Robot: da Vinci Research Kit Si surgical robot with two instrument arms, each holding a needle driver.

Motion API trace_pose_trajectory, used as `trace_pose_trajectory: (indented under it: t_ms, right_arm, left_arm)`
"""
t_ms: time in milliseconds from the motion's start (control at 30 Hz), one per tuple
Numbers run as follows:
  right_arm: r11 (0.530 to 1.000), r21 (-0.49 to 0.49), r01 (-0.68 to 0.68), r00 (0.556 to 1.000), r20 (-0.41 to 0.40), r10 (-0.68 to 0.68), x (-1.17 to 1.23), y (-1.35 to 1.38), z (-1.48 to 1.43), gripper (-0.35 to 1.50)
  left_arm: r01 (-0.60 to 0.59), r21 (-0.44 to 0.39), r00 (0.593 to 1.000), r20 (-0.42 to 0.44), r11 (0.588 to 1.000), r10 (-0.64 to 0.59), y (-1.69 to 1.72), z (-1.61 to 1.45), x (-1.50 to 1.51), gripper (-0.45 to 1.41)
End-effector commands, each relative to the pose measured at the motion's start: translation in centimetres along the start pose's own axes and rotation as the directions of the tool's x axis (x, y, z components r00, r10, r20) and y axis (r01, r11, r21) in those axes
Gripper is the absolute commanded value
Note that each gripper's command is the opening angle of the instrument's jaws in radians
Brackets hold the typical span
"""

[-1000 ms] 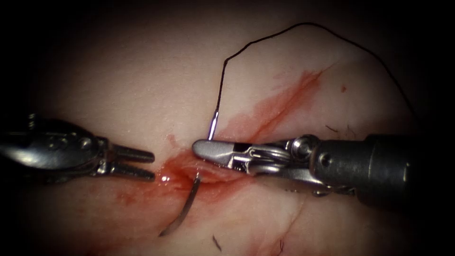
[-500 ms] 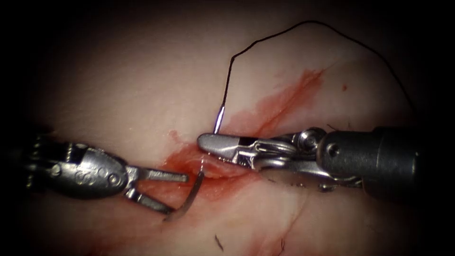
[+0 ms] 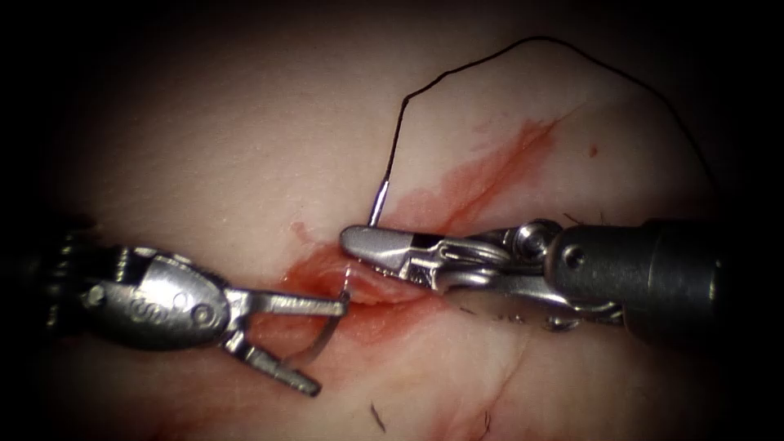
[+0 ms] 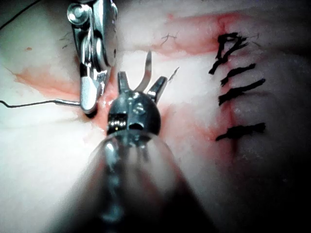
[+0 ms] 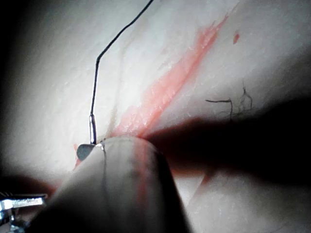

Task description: Wound Closure

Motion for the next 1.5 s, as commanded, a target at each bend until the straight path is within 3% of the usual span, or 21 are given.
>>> trace_pose_trajectory:
  t_ms: [33, 67, 100, 167, 267, 333, 367, 400, 467, 500, 533, 600, 767, 900, 967, 1067, 1167, 1200, 1333, 1433, 1500]
  right_arm:
    - [1.0, 0.003, 0.001, 1.0, 0.001, -0.001, 0.02, 0.01, 0.09, -0.35]
    - [1.0, 0.003, 0.001, 1.0, 0.001, -0.001, 0.02, 0.01, 0.09, -0.35]
    - [1.0, 0.003, 0.002, 1.0, 0.001, -0.002, 0.02, 0.02, 0.1, -0.35]
    - [1.0, 0.006, 0.001, 1.0, 0.001, -0.001, 0.02, 0.02, 0.1, -0.35]
    - [1.0, 0.012, 0.001, 1.0, 0.002, -0.001, 0.02, 0.02, 0.1, -0.35]
    - [1.0, 0.03, -0.007, 1.0, 0.002, 0.007, 0.0, 0.02, 0.1, -0.35]
    - [0.999, 0.041, -0.009, 1.0, 0.003, 0.008, 0.0, 0.02, 0.1, -0.35]
    - [0.998, 0.065, -0.007, 1.0, 0.005, 0.006, -0.01, 0.01, 0.11, -0.3]
    - [0.982, 0.086, 0.168, 0.986, -0.004, -0.168, -0.02, 0.0, 0.12, 0.22]
    - [0.982, 0.086, 0.168, 0.986, -0.004, -0.168, -0.02, 0.0, 0.12, 0.22]
    - [0.925, 0.103, 0.365, 0.931, -0.018, -0.365, -0.03, 0.0, 0.13, 0.52]
    - [0.916, 0.108, 0.386, 0.922, -0.022, -0.386, -0.03, 0.0, 0.12, 0.69]
    - [0.786, 0.073, 0.613, 0.788, -0.119, -0.604, -0.03, -0.03, 0.14, 1.15]
    - [0.679, 0.013, 0.734, 0.665, -0.215, -0.715, -0.04, -0.05, 0.14, 0.99]
    - [0.588, -0.027, 0.809, 0.561, -0.265, -0.784, -0.01, -0.04, 0.13, 0.98]
    - [0.471, -0.083, 0.878, 0.434, -0.275, -0.858, 0.08, -0.05, 0.11, 0.99]
    - [0.425, -0.105, 0.899, 0.385, -0.275, -0.881, 0.17, -0.05, 0.06, 1.04]
    - [0.378, -0.127, 0.917, 0.333, -0.275, -0.902, 0.23, -0.04, 0.01, 1.04]
    - [0.318, -0.168, 0.933, 0.265, -0.274, -0.925, 0.31, -0.03, -0.02, 1.13]
    - [0.306, -0.173, 0.936, 0.254, -0.272, -0.928, 0.35, -0.02, -0.04, 1.16]
    - [0.301, -0.174, 0.938, 0.249, -0.271, -0.93, 0.35, -0.02, -0.06, 1.16]
  left_arm:
    - [-0.005, -0.001, 1.0, 0.0, 1.0, 0.005, -0.02, 0.06, -0.01, 0.46]
    - [-0.005, -0.001, 1.0, 0.0, 1.0, 0.005, -0.02, 0.06, -0.01, 0.46]
    - [-0.007, -0.003, 1.0, 0.0, 1.0, 0.007, -0.02, 0.05, -0.02, 0.15]
    - [-0.009, -0.004, 1.0, 0.0, 1.0, 0.009, 0.0, 0.05, -0.04, -0.03]
    - [-0.008, -0.005, 1.0, 0.001, 1.0, 0.008, 0.03, 0.06, -0.07, -0.13]
    - [0.017, -0.005, 1.0, 0.003, 1.0, -0.017, 0.05, 0.07, -0.11, -0.45]
    - [0.027, -0.005, 1.0, 0.003, 1.0, -0.027, 0.06, 0.08, -0.12, -0.45]
    - [0.054, -0.007, 0.999, 0.003, 0.999, -0.054, 0.08, 0.08, -0.13, -0.45]
    - [0.087, -0.01, 0.996, 0.002, 0.996, -0.087, 0.1, 0.07, -0.14, -0.45]
    - [0.087, -0.01, 0.996, 0.002, 0.996, -0.087, 0.1, 0.07, -0.14, -0.45]
    - [0.104, -0.012, 0.995, 0.001, 0.995, -0.104, 0.1, 0.05, -0.14, -0.45]
    - [0.121, -0.012, 0.993, 0.001, 0.993, -0.121, 0.1, 0.05, -0.15, -0.45]
    - [0.219, -0.013, 0.976, 0.0, 0.976, -0.219, 0.1, 0.05, -0.15, -0.45]
    - [0.287, -0.013, 0.958, -0.001, 0.958, -0.287, 0.11, 0.05, -0.14, -0.45]
    - [0.331, -0.015, 0.944, -0.001, 0.944, -0.331, 0.12, 0.04, -0.14, -0.45]
    - [0.363, -0.002, 0.932, -0.001, 0.932, -0.363, 0.15, 0.05, -0.14, -0.45]
    - [0.383, 0.004, 0.924, -0.001, 0.924, -0.383, 0.17, 0.05, -0.15, -0.45]
    - [0.41, 0.003, 0.912, -0.002, 0.912, -0.41, 0.18, 0.04, -0.15, -0.45]
    - [0.479, 0.004, 0.878, -0.004, 0.878, -0.479, 0.18, 0.04, -0.16, -0.45]
    - [0.587, 0.006, 0.81, -0.006, 0.81, -0.587, 0.2, 0.04, -0.17, -0.45]
    - [0.591, 0.005, 0.806, -0.009, 0.806, -0.591, 0.2, 0.04, -0.17, -0.45]
